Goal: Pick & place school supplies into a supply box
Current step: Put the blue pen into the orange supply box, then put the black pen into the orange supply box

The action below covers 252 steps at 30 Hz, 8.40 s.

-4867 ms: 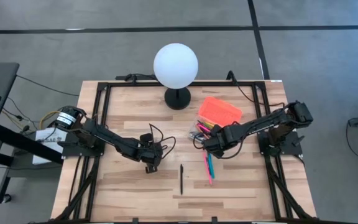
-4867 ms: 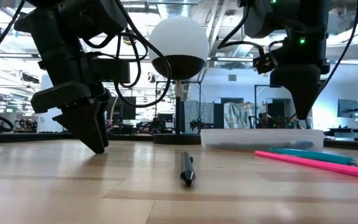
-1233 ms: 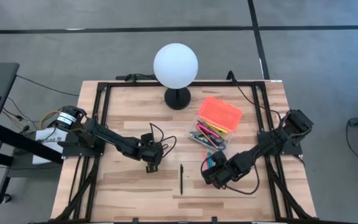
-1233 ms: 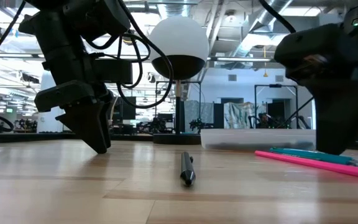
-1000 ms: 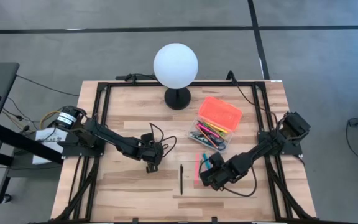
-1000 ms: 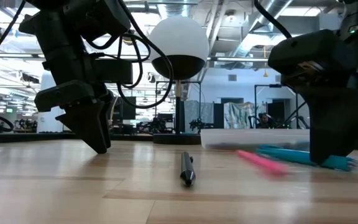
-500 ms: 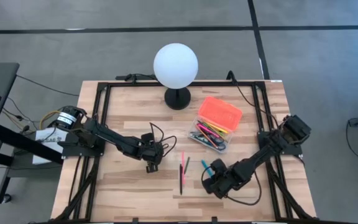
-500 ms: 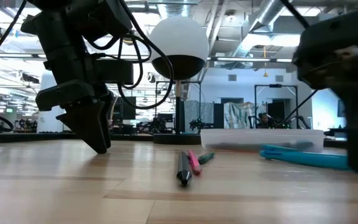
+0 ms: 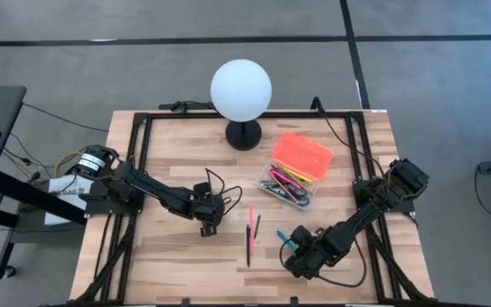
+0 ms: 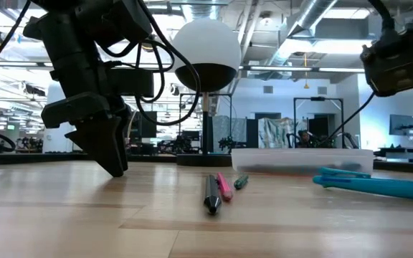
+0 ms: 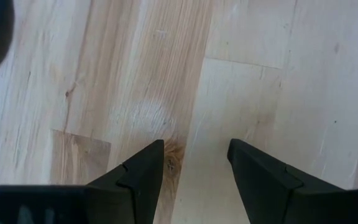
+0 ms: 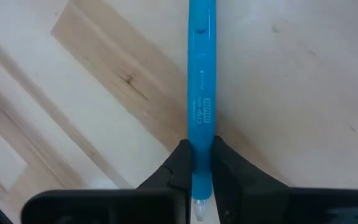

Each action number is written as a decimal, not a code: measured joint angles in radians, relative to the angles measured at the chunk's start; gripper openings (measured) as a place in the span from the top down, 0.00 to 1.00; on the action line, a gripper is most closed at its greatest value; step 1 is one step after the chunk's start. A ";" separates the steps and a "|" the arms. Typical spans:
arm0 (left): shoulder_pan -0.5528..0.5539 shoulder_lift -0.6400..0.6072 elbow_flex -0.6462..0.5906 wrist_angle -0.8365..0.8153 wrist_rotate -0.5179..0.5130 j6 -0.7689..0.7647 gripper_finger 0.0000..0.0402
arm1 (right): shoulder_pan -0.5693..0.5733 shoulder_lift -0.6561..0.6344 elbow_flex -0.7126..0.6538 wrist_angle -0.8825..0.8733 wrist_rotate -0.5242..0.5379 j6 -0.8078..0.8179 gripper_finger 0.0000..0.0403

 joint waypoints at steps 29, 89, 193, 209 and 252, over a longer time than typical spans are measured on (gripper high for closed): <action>0.001 0.000 0.000 0.007 -0.015 -0.042 0.54 | -0.078 0.002 0.251 -0.433 0.195 -0.273 0.95; 0.001 0.000 -0.001 0.111 -0.040 -0.103 0.54 | -0.597 -0.090 0.297 -0.663 0.242 -0.625 0.78; 0.028 0.114 0.252 0.046 0.121 0.325 0.54 | 0.308 -0.122 0.297 -0.820 0.595 0.272 0.70; 0.034 0.149 0.253 0.006 0.316 0.641 0.54 | 0.284 -0.122 0.297 -0.824 0.602 0.272 0.70; 0.080 0.184 0.258 -0.238 0.359 0.528 0.88 | 0.192 -0.122 0.297 -0.820 0.592 0.167 0.70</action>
